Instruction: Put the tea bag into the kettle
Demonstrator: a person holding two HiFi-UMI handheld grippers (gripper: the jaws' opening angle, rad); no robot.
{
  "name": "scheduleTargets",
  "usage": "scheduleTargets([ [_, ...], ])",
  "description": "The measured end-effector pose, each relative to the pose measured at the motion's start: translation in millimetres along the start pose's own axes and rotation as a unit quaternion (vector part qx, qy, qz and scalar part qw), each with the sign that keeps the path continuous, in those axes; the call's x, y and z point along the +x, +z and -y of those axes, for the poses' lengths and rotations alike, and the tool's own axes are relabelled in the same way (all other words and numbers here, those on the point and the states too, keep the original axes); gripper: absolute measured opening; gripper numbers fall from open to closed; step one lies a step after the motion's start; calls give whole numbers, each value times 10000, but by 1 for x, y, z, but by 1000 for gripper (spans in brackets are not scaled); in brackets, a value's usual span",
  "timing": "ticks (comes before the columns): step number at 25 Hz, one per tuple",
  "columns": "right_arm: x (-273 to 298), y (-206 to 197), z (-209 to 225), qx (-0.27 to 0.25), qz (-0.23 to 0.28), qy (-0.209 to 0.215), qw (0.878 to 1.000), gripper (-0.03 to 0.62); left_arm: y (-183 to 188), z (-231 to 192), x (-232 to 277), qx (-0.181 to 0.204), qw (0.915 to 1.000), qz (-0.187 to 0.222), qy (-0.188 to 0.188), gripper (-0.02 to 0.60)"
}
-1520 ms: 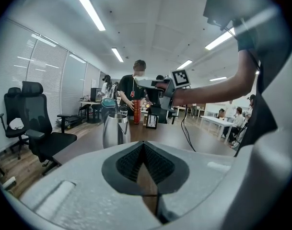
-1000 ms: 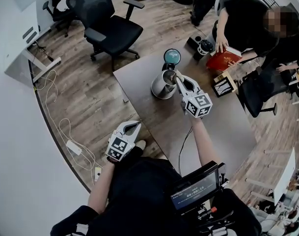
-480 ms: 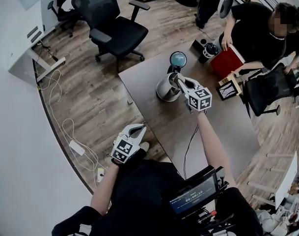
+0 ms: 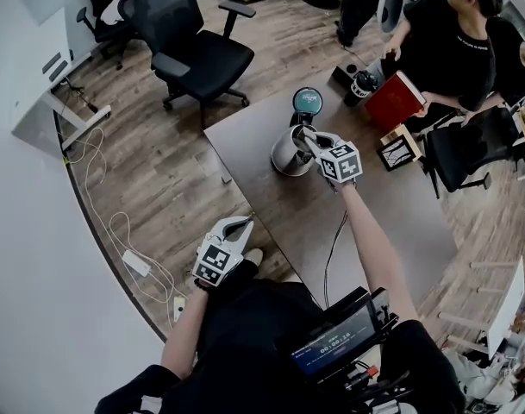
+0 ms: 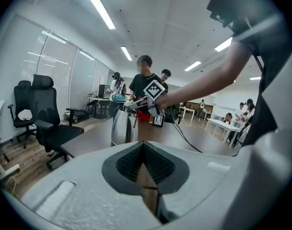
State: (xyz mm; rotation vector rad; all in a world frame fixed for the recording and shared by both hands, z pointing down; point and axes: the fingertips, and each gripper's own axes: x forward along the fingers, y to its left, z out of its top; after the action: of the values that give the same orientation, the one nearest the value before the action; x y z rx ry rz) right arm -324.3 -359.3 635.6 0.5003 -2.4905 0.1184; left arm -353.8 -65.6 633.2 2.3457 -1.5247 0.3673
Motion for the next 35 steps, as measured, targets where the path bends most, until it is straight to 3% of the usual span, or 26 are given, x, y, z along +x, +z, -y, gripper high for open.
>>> scheduleTargets([
  [12,10,-20,-3,120,-375,136,9991,49,-3,-4,-3,-71,9999,25,71,-3],
  [28,8,-18,-9,453,-399,389,9974,91,-5,1,6,-51,9999,-63,-76,-3],
  [35,9,-9,-13,439,-300,234,9983,98,-3,-6,-2,-10,10000,1,-82,-3],
])
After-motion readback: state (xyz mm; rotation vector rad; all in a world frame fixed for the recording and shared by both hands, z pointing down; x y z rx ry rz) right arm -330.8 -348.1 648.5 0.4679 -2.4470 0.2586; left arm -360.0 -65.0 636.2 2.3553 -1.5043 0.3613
